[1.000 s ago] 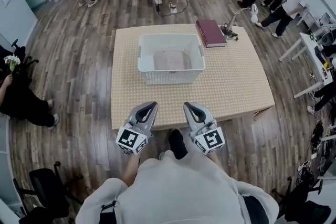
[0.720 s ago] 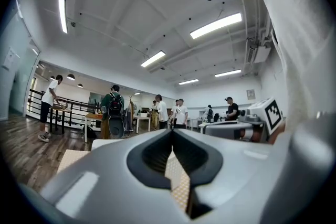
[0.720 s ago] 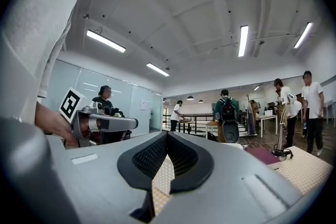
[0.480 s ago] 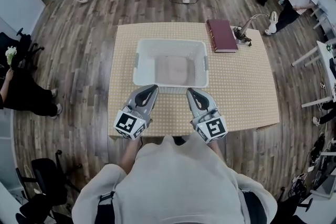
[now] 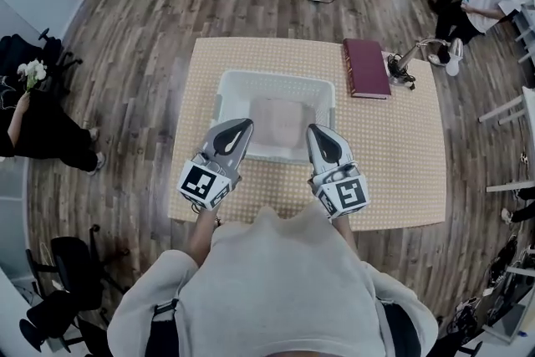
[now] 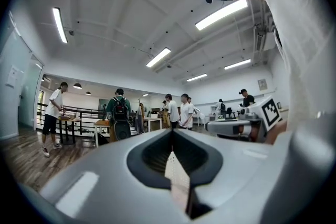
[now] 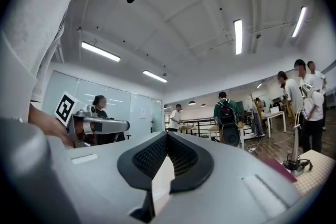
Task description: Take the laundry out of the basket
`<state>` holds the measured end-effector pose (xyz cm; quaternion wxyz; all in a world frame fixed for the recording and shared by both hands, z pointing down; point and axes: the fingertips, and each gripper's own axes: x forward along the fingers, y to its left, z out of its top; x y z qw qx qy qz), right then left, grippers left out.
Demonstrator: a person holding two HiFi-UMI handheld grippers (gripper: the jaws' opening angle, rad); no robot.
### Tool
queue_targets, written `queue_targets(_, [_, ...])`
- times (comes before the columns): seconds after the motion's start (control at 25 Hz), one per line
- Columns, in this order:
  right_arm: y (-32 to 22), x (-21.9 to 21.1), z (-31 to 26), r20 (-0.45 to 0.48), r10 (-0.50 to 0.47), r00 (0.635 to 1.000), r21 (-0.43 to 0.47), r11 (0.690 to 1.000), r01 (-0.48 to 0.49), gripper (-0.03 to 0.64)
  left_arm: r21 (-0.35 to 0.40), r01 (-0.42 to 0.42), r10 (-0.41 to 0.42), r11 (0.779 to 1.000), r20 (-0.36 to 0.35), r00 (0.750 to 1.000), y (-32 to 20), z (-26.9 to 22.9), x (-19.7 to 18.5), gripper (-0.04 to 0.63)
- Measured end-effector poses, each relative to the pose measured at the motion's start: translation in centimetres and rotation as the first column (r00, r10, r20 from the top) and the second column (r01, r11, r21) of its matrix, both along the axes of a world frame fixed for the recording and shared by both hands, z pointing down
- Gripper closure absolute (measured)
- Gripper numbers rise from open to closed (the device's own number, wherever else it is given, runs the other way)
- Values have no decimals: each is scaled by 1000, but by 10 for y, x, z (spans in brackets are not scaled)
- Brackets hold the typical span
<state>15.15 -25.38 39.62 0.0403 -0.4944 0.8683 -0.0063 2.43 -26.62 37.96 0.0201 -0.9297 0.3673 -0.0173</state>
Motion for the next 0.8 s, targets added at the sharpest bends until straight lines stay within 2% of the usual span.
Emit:
queue_targets(0.36, [-20,-17,13,-5,51,999,-76,996,-51,617,-55,-7,7,998,0,1000,-19,14,-28,588])
queue_targets(0.48, [-25,-17,29,-17,78,997,-117,990,-80,617,-82,-26,28,996,22,999,-24,28,-31,588])
queue_targets(0.8, [-36,-15,71,-31,131,991,-225,965,-135,617,-160,-52,56,986,21,998,-35,62,-46,588])
